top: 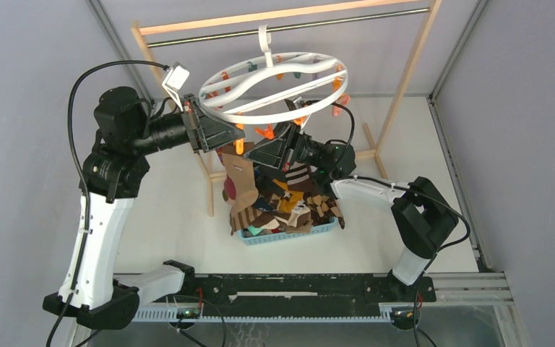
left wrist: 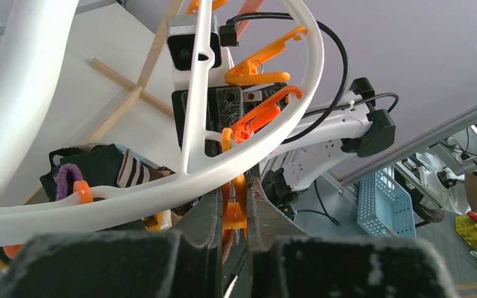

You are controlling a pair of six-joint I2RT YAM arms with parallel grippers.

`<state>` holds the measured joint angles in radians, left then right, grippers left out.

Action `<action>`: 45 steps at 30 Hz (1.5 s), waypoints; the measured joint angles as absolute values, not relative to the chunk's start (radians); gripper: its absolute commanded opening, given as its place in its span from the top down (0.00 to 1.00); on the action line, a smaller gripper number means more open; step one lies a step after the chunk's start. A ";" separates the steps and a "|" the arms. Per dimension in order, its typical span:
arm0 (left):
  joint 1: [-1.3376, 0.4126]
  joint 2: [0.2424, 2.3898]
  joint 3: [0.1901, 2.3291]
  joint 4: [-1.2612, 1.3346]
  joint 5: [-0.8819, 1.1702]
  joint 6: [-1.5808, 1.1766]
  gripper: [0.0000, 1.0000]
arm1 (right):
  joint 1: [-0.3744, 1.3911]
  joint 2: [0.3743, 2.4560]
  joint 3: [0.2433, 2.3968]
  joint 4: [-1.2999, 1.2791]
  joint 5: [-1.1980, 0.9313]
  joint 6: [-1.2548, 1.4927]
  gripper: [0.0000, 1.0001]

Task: Clip the socks to the hanger
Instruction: Clamp the sock onto the hanger.

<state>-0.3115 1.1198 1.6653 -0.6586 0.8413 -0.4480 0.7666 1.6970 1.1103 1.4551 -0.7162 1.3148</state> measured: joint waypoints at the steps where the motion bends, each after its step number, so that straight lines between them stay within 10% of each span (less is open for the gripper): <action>1: -0.311 1.120 1.665 -0.659 0.842 -0.448 0.97 | 0.767 1.697 1.110 1.456 -0.710 1.314 1.00; 13: -0.311 1.120 1.665 -0.659 0.842 -0.448 0.98 | 0.767 1.697 1.110 1.455 -0.674 1.311 1.00; 28: -0.312 1.071 1.665 -0.661 0.786 -0.367 0.68 | 0.774 1.696 1.110 1.455 -0.663 1.312 1.00; 39: -0.312 1.066 1.665 -0.664 0.762 -0.358 0.67 | 0.789 1.696 1.155 1.455 -0.662 1.314 1.00; 42: -0.312 1.066 1.658 -0.664 0.762 -0.357 0.60 | 0.796 1.696 1.164 1.456 -0.659 1.314 1.00; 45: -0.312 1.066 1.651 -0.669 0.766 -0.352 0.31 | 0.797 1.696 1.165 1.456 -0.658 1.314 0.97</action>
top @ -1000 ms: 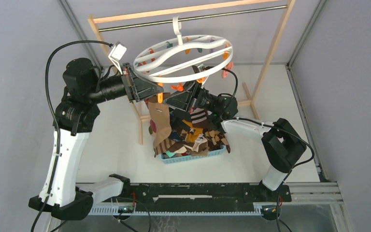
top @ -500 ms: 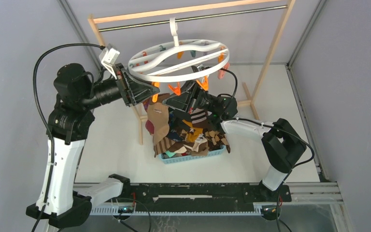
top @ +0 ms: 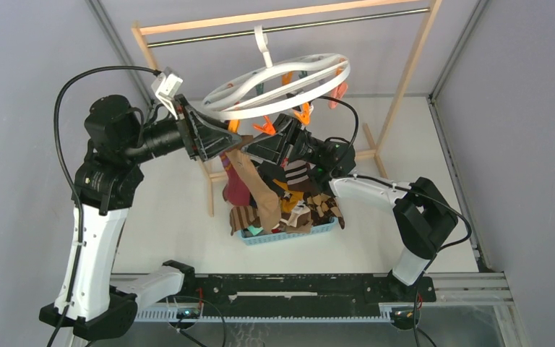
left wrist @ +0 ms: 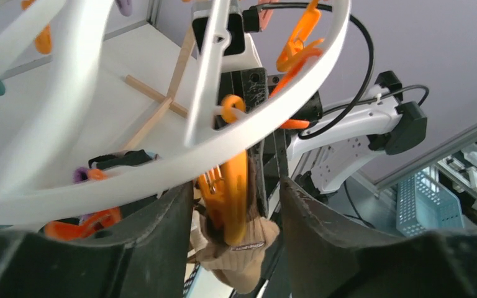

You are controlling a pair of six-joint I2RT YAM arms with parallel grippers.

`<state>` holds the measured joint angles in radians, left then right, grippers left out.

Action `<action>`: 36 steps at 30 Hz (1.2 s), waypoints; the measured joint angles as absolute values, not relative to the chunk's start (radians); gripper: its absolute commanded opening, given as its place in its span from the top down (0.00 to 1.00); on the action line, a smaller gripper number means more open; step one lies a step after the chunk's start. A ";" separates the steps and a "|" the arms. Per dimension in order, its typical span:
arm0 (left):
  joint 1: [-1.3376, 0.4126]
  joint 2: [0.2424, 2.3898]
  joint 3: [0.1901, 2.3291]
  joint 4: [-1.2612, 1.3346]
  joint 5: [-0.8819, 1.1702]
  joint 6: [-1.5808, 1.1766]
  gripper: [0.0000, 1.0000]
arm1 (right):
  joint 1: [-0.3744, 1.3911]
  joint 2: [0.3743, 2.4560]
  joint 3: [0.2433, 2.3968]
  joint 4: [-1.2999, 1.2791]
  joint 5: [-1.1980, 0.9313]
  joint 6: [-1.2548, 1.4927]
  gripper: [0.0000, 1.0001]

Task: Clip the socks to the hanger
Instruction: Clamp the sock onto the hanger.

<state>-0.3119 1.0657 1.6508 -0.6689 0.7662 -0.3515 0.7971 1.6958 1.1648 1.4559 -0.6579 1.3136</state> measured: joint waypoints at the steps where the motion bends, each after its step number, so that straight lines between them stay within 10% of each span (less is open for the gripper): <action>1: -0.312 1.066 1.651 -0.671 0.769 -0.343 0.21 | 0.797 1.696 1.166 1.456 -0.658 1.314 0.94; 3: -0.313 1.063 1.651 -0.675 0.772 -0.333 0.01 | 0.797 1.696 1.166 1.456 -0.658 1.314 0.90; 13: -0.314 1.004 1.644 -0.746 0.691 -0.303 0.00 | 0.799 1.696 1.166 1.456 -0.633 1.315 0.74; 36: -0.314 0.896 1.442 -0.788 0.630 -0.233 0.36 | 0.801 1.568 0.815 1.378 -0.508 1.202 0.38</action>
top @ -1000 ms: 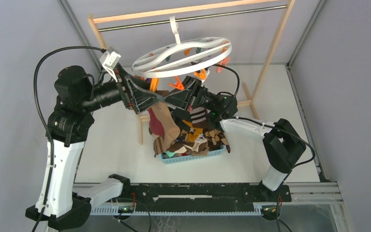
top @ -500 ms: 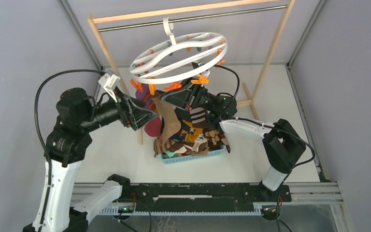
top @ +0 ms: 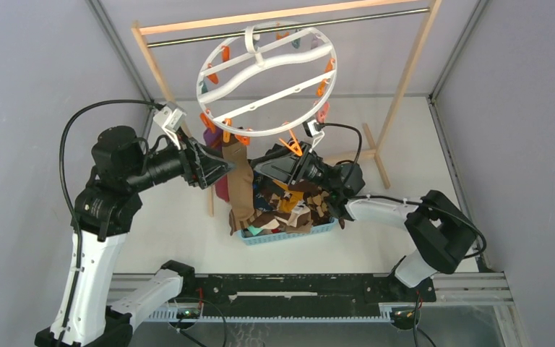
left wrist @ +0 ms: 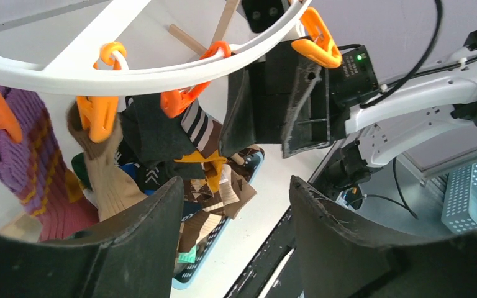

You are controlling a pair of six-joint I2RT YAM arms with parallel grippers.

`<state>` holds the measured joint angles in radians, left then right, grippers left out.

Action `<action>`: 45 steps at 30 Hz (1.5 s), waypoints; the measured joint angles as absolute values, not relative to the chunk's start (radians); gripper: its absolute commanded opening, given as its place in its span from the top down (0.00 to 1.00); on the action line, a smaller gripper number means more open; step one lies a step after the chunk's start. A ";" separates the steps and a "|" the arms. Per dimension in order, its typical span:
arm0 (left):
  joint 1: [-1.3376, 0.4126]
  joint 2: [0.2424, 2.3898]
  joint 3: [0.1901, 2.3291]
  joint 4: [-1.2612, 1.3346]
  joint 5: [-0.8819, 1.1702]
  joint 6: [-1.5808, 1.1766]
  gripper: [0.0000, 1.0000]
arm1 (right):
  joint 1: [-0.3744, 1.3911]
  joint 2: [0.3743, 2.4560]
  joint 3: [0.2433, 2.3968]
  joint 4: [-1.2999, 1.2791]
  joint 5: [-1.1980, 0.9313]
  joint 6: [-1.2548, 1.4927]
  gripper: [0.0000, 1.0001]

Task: Clip the socks to the hanger
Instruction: Clamp the sock onto the hanger, then open the clamp at the hanger.

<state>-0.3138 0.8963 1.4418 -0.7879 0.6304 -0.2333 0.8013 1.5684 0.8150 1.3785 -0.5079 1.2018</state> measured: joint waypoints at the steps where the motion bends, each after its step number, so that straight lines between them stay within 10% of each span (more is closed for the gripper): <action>1: -0.314 0.897 1.442 -0.788 0.630 -0.232 0.36 | 0.803 1.551 0.804 1.368 -0.497 1.183 0.38; 25: -0.314 0.944 1.444 -0.788 0.630 -0.200 0.54 | 0.989 1.225 0.562 1.007 -0.092 0.749 0.36; 45: -0.314 0.943 1.650 -0.877 0.536 -0.191 0.71 | 1.079 1.328 1.007 0.645 0.072 0.276 0.35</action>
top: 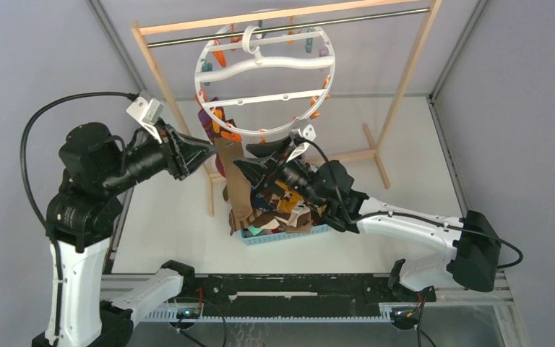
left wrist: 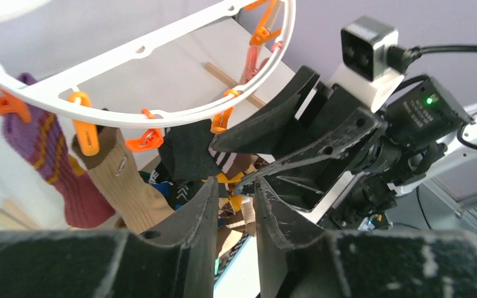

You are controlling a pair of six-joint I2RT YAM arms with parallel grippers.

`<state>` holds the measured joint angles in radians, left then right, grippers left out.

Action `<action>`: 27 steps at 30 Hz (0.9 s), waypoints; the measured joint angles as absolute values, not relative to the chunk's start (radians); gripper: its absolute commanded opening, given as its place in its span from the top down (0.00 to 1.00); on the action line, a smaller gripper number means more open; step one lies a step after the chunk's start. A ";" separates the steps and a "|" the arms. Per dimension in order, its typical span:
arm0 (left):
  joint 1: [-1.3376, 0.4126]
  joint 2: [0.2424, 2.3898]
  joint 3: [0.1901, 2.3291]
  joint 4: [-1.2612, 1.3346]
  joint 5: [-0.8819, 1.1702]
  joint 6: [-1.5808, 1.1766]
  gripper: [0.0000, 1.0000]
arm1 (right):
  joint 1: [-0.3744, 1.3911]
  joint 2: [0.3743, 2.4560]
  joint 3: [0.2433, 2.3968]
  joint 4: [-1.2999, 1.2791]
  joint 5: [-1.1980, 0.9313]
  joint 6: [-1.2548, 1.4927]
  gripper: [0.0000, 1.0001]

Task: Clip the socks to the hanger
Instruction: Open the clamp at the hanger.

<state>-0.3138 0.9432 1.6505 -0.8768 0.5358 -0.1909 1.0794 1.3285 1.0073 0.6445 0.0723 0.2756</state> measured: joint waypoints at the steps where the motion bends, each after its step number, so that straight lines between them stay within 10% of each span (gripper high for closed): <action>1: -0.314 0.945 1.665 -0.888 0.519 -0.191 0.71 | 1.084 1.338 1.008 0.640 0.079 0.272 0.35; 27: -0.311 0.914 1.686 -0.991 0.422 -0.156 0.72 | 1.109 1.565 1.093 0.701 0.320 0.066 0.38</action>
